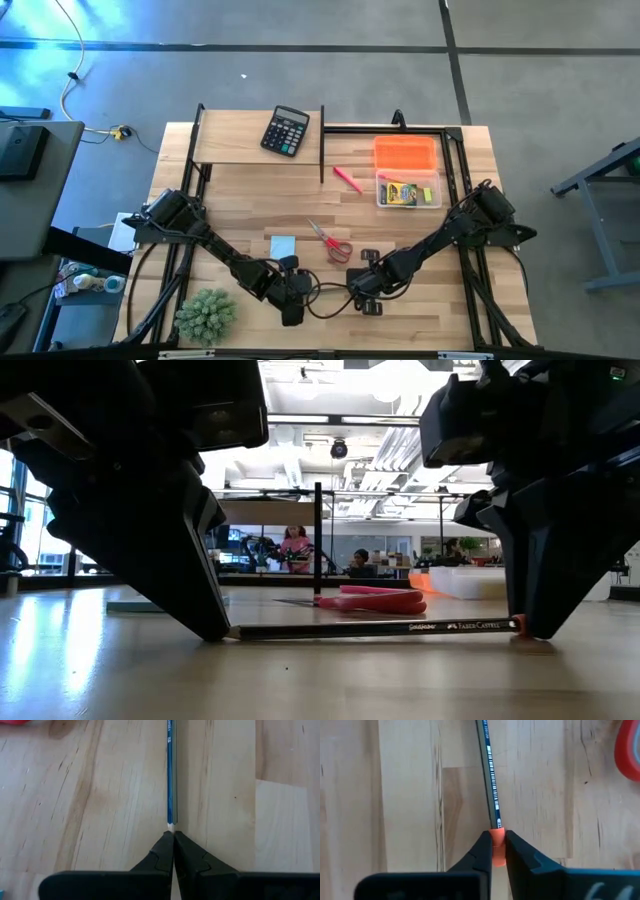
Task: Pack school essentials
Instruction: Put the black pencil into the orange supply box
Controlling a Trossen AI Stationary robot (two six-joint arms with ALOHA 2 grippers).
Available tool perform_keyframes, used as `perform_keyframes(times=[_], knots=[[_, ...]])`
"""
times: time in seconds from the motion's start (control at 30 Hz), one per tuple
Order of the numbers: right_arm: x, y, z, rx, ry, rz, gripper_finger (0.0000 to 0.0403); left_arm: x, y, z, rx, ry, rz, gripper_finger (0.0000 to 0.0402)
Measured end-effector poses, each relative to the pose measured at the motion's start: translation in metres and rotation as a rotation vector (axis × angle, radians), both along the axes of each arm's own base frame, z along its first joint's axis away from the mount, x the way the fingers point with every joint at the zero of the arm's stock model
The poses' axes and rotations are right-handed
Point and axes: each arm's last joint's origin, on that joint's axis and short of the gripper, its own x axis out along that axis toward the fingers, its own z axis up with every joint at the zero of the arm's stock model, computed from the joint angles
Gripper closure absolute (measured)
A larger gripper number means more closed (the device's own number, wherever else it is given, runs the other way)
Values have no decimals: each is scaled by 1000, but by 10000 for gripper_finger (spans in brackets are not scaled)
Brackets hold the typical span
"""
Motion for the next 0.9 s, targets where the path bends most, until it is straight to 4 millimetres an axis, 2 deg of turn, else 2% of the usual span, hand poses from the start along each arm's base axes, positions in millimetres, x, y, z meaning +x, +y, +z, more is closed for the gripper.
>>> perform_keyframes(times=[0.2, 0.33, 0.73, 0.9], knots=[[0, 0, 0, 3, 2, 1, 388, 0, 0, 0, -17, 2, -7, 398], [0, 0, -1, 5, 3, 1, 389, 1, -1, 1, -3, -6, -38, 381], [-1, 0, -1, 20, 13, -32, 390, 3, -1, 5, -69, -13, -38, 268], [-2, 0, 0, 19, 21, -39, 390, 4, 7, 10, -137, 17, -40, 248]])
